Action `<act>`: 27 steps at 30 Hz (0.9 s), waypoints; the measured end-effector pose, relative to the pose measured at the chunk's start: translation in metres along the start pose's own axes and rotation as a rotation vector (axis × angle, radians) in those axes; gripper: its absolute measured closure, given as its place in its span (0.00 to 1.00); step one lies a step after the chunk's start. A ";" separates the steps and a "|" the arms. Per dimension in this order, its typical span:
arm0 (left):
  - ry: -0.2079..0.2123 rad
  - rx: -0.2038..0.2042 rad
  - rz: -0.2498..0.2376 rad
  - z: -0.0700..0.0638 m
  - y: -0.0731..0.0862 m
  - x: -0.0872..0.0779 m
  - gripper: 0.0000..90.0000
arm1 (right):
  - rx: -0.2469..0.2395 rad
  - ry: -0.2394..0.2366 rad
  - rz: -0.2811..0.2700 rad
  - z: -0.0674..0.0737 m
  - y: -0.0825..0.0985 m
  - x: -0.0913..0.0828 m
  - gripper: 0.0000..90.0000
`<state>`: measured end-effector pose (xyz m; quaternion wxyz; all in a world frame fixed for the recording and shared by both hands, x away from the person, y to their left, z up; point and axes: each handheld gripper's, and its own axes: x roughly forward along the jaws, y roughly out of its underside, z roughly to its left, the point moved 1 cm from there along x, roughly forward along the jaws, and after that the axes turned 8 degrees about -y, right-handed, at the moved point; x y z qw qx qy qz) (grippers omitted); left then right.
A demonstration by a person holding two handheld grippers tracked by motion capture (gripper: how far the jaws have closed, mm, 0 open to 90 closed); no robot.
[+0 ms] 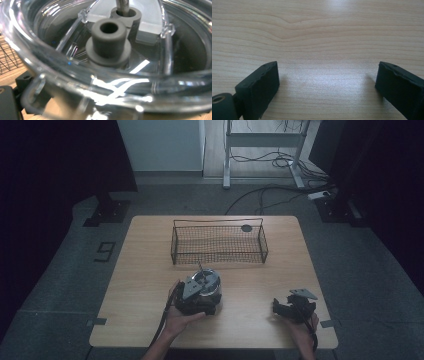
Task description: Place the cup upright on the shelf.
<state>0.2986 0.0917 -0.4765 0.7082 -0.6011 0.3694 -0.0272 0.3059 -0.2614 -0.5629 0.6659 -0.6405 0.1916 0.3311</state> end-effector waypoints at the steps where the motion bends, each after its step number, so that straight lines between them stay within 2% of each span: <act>1: 0.000 0.000 0.000 0.000 0.000 0.000 0.04 | 0.000 0.000 0.000 0.000 0.000 0.000 0.06; 11: -0.008 -0.018 -0.012 0.008 -0.008 -0.010 0.04 | 0.001 0.000 0.000 0.000 0.000 0.000 0.06; 27: -0.043 -0.053 -0.040 0.032 -0.025 -0.024 0.04 | 0.000 0.000 0.000 0.000 0.000 0.000 0.06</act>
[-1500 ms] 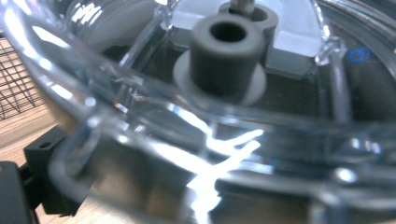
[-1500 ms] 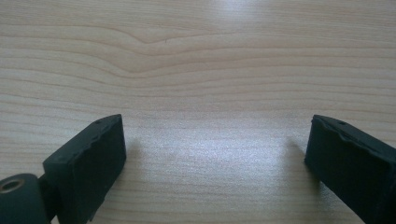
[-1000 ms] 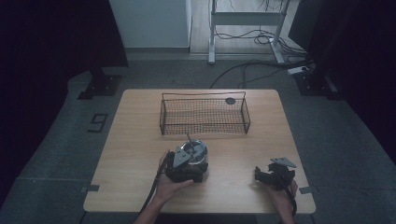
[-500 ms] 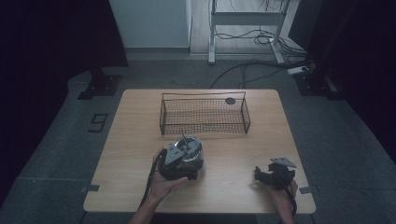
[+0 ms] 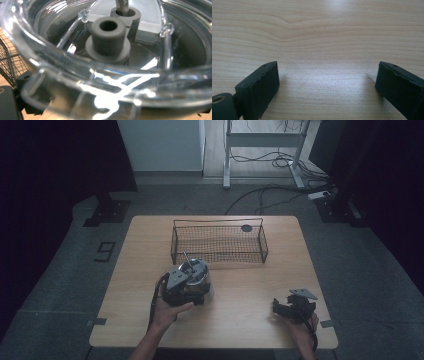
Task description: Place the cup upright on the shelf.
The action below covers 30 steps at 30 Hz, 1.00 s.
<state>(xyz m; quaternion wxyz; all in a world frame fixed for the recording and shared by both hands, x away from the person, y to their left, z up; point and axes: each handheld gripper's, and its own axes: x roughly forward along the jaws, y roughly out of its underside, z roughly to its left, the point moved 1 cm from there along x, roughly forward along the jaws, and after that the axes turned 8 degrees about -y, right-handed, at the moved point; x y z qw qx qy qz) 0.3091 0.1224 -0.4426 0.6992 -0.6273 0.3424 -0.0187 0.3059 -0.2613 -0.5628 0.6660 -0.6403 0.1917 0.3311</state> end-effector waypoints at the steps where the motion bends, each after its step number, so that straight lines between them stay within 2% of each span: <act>1: -0.002 -0.002 -0.002 0.002 -0.002 -0.002 0.04 | 0.000 0.000 0.000 0.000 0.000 0.000 0.06; 16: -0.023 -0.018 -0.018 0.016 -0.016 -0.008 0.04 | 0.001 0.001 -0.001 0.000 0.000 0.000 0.06; 30: -0.046 -0.030 -0.030 0.022 -0.026 -0.012 0.04 | 0.000 0.001 -0.001 0.000 0.000 0.000 0.06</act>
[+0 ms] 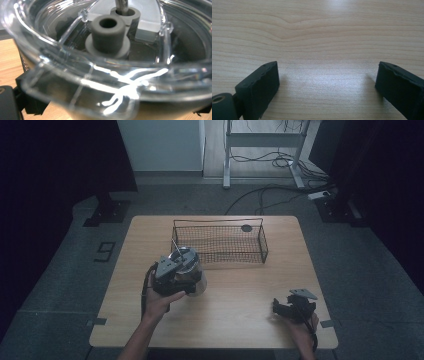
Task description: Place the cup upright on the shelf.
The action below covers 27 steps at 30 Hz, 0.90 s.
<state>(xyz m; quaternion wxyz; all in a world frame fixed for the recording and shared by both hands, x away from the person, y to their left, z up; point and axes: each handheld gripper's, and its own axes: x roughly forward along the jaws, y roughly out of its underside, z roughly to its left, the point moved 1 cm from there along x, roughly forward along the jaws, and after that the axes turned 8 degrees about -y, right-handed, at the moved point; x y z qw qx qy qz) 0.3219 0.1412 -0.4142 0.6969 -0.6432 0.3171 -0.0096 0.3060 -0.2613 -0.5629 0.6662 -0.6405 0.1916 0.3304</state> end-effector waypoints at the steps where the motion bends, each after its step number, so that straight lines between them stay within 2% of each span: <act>1: 0.000 0.001 0.000 0.000 -0.001 0.000 0.04 | -0.001 0.000 0.000 0.000 0.000 0.000 0.06; 11: -0.001 -0.014 -0.001 0.004 -0.009 0.002 0.04 | -0.001 0.000 0.000 0.000 0.000 0.000 0.06; 19: -0.015 0.004 -0.004 0.005 -0.018 0.004 0.04 | 0.000 0.000 0.000 0.000 0.000 0.000 0.06; 27: -0.017 0.000 -0.001 0.008 -0.023 0.007 0.04 | 0.000 0.000 0.000 0.000 0.000 0.000 0.06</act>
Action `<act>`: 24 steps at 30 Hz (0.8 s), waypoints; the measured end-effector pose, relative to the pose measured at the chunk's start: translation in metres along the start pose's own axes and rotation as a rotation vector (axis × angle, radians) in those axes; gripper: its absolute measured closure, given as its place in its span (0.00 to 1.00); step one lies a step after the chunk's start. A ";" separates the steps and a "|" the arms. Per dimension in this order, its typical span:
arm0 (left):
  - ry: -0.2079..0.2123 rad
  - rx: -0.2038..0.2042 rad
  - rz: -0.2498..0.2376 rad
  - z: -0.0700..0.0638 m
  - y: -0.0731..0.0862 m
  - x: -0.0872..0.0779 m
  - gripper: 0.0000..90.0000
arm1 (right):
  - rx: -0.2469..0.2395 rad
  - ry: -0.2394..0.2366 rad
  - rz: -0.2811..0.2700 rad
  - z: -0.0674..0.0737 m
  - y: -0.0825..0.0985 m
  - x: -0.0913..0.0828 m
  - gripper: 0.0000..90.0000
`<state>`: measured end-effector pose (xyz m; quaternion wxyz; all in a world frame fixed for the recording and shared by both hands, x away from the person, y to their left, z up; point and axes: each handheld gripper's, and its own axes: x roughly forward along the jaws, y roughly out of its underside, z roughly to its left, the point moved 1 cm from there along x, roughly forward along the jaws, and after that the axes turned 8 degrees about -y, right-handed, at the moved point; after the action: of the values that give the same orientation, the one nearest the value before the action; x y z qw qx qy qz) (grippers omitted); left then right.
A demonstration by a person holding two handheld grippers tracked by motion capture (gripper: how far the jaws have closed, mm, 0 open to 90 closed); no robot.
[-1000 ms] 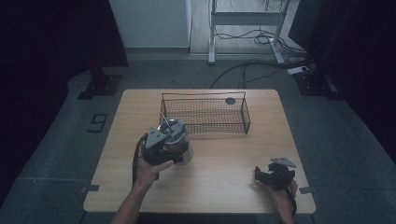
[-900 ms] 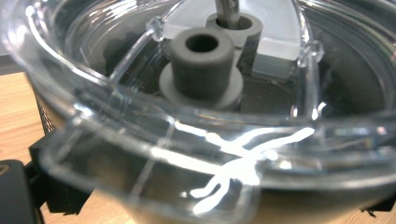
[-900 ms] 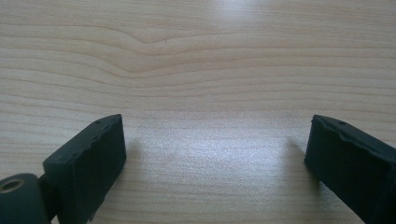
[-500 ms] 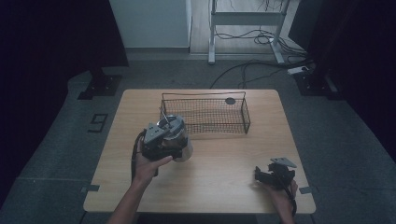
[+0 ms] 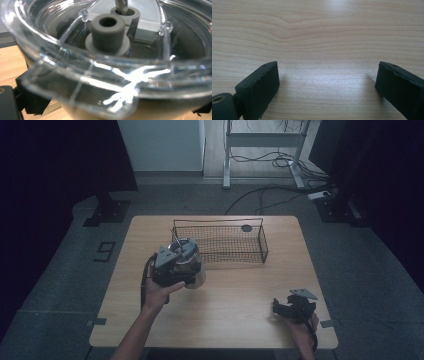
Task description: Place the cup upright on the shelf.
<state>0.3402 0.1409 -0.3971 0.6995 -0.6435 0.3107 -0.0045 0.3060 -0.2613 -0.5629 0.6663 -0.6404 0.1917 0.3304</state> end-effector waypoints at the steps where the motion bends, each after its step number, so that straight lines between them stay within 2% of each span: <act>1: 0.000 0.000 0.000 0.000 0.000 0.000 0.04 | 0.000 0.000 0.000 0.000 0.000 0.000 0.06; 24: -0.035 -0.008 0.006 0.013 -0.019 0.017 0.04 | -0.001 -0.001 0.001 0.000 0.000 0.000 0.06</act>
<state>0.3672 0.1424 -0.3872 0.7022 -0.6454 0.3005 0.0104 0.3060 -0.2615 -0.5628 0.6658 -0.6405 0.1917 0.3312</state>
